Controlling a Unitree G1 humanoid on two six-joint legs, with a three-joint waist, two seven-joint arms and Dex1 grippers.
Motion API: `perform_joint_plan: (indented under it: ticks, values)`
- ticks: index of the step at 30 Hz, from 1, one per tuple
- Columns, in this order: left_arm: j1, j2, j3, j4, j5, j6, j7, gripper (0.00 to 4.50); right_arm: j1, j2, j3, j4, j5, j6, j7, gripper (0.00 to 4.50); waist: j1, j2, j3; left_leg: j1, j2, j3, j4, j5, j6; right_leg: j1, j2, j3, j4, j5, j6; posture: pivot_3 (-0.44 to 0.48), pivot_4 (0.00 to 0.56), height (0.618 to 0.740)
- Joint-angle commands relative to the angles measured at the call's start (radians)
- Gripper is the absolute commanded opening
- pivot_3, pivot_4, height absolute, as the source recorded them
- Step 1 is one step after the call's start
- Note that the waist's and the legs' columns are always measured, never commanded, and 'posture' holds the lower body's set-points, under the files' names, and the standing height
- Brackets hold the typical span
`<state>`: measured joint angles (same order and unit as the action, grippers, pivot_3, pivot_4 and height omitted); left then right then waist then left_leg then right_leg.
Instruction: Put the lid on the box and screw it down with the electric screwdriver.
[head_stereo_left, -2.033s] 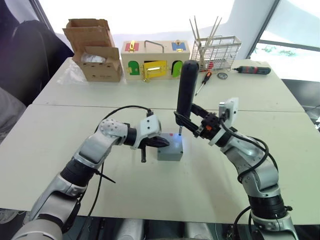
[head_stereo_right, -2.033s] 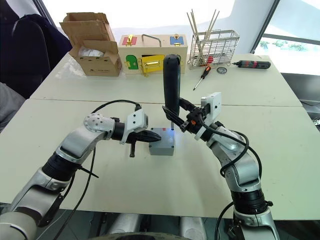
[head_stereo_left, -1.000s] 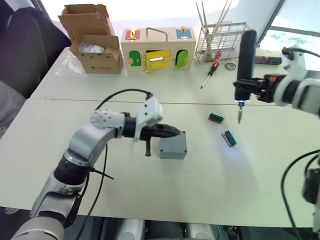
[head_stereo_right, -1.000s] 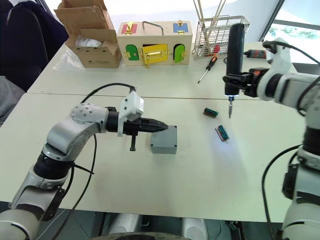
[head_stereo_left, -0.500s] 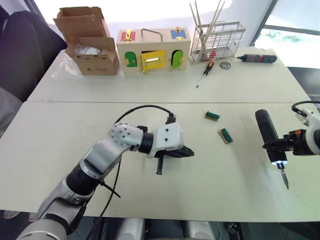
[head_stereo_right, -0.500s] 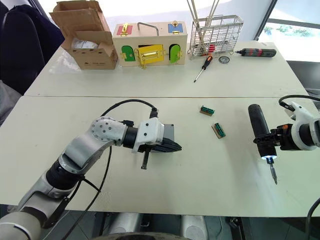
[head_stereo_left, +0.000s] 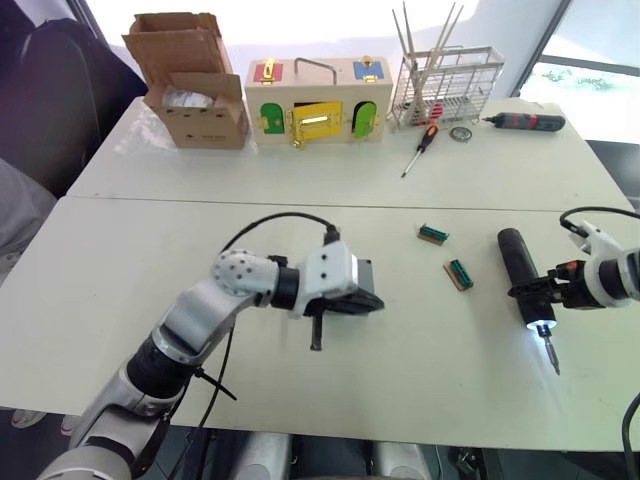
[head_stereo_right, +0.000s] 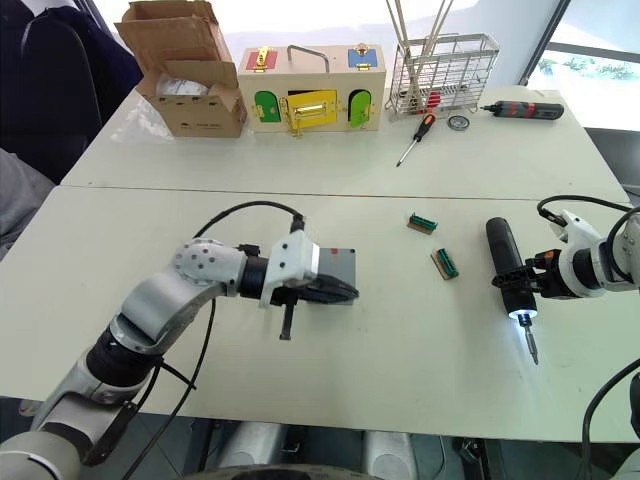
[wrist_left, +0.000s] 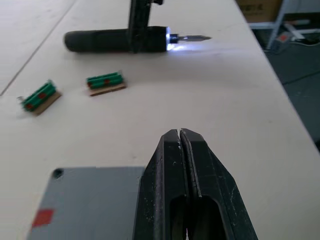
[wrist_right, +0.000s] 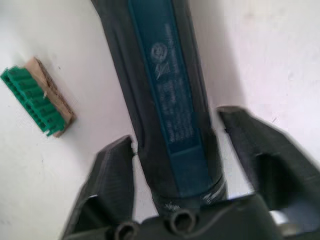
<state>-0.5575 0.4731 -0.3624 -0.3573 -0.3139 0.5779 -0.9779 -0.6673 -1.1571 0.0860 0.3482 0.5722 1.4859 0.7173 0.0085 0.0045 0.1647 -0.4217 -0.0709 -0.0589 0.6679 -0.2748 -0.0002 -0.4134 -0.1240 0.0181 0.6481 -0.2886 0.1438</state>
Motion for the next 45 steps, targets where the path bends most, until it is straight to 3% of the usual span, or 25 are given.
perform_joint_plan:
  ticks: [1,4,8,9,13,18,26,30,35,39,45]
  values:
    - [-0.032,0.010,0.094,0.013,-0.003,0.003,0.054,0.00,-0.006,-0.009,0.004,-0.020,-0.034,-0.025,0.015,4.48,0.002,-0.001,0.000,0.000,0.000,0.000,0.000,0.000,0.000,0.000,0.000,0.000,0.000,0.000,0.000,0.000,0.150,0.735]
    - [-0.038,0.049,0.148,0.039,0.011,0.005,0.082,0.00,0.007,-0.029,0.023,-0.068,-0.089,-0.103,0.006,4.48,0.001,-0.001,0.000,0.000,0.000,0.000,0.000,0.000,0.000,0.000,0.000,0.000,0.000,0.000,0.000,0.000,0.150,0.735]
    - [-0.057,0.137,0.276,0.171,0.010,0.001,0.103,0.00,-0.152,0.014,-0.039,-0.106,-0.111,-0.262,0.029,4.48,-0.009,0.001,0.001,0.000,0.000,0.000,0.000,0.001,-0.002,-0.001,0.000,0.000,0.001,0.000,0.000,0.000,0.150,0.735]
    - [-0.049,0.157,0.293,0.182,-0.011,0.009,0.081,0.00,-0.151,0.034,-0.062,-0.199,-0.063,-0.314,0.089,4.48,-0.017,0.001,0.001,0.000,0.000,0.001,-0.001,0.001,-0.002,-0.003,0.000,0.000,0.002,0.000,0.000,0.000,0.150,0.735]
    - [-0.003,0.187,0.275,0.168,-0.050,0.034,0.011,0.00,0.015,0.094,-0.108,-0.575,0.088,-0.447,0.270,4.48,-0.021,-0.003,0.000,0.000,0.003,-0.003,-0.005,0.001,-0.003,-0.004,0.003,-0.003,0.001,0.000,0.000,0.000,0.150,0.735]
    - [0.055,0.189,0.216,0.176,-0.030,0.045,-0.011,0.00,0.195,0.205,-0.013,-0.805,0.083,-0.503,0.238,4.48,-0.009,-0.005,0.000,-0.004,-0.001,-0.009,0.001,0.001,-0.003,-0.001,0.001,-0.004,0.001,0.000,0.000,0.000,0.150,0.735]
    - [0.078,0.207,0.080,0.174,0.068,-0.008,-0.043,0.00,0.268,0.292,0.105,-0.821,-0.017,-0.582,0.189,4.48,0.003,-0.005,0.000,-0.003,-0.002,-0.009,0.007,0.001,-0.002,0.002,0.000,-0.003,0.002,0.001,0.001,0.000,0.150,0.735]
    - [0.029,0.166,0.018,0.226,0.100,-0.039,-0.077,0.00,0.289,0.312,0.167,-0.820,-0.079,-0.602,0.165,4.48,0.004,-0.005,0.000,-0.004,-0.002,-0.009,0.007,0.001,-0.002,0.002,0.001,-0.003,0.001,0.001,0.001,0.000,0.150,0.735]
    - [-0.023,0.105,-0.015,0.309,0.122,-0.090,-0.102,0.00,0.305,0.318,0.174,-0.841,-0.081,-0.579,0.164,4.48,0.002,-0.005,0.000,-0.004,-0.002,-0.009,0.008,0.001,-0.002,0.002,0.001,-0.003,0.002,0.001,0.001,0.000,0.150,0.735]
    - [-0.085,0.024,-0.017,0.431,0.180,-0.184,-0.045,0.00,0.315,0.363,0.174,-0.890,-0.052,-0.529,0.123,4.48,0.003,-0.005,0.000,-0.004,-0.002,-0.009,0.008,0.001,-0.002,0.002,0.001,-0.004,0.002,0.001,0.001,0.000,0.150,0.735]
    - [-0.125,-0.024,-0.002,0.505,0.223,-0.254,-0.034,0.00,0.326,0.424,0.169,-0.935,-0.026,-0.464,0.079,4.48,0.002,-0.005,0.000,-0.004,-0.002,-0.009,0.008,0.001,-0.002,0.002,0.001,-0.004,0.002,0.001,0.001,0.000,0.150,0.735]
